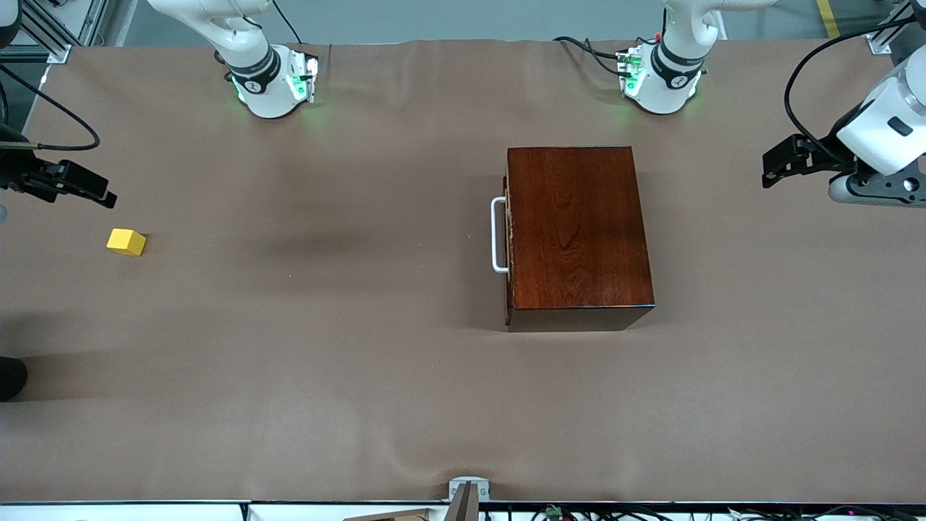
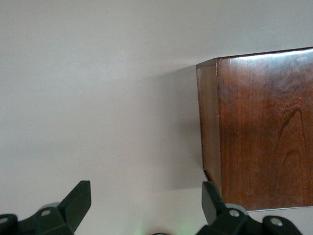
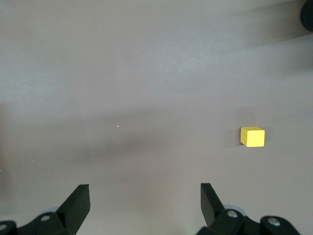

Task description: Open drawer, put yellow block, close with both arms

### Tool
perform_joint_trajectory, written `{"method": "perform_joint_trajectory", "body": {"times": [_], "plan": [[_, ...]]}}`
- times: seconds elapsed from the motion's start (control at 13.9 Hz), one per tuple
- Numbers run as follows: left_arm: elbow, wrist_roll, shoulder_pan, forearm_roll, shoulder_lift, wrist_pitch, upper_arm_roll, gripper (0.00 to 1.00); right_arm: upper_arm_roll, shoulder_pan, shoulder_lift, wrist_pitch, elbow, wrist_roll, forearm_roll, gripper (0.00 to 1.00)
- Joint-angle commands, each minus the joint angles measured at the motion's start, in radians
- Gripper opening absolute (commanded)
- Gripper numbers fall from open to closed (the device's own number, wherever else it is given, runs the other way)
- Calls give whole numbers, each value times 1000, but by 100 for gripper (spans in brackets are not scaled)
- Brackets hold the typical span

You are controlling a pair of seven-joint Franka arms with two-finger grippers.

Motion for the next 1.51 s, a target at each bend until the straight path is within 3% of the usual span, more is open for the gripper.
{"method": "perform_joint_trajectory", "body": {"times": [0.0,0.58,1.44], "plan": [[10,29,7,-5,-3,-22,-6,100,-10,13,0,-13,11,-8,11,100],[56,7,-4,-13,31,-23,-28,100,-10,18,3,-11,11,-8,11,100],[127,-367,-6,-97,121,-19,-136,100,-10,13,3,-7,11,-8,11,100]]}}
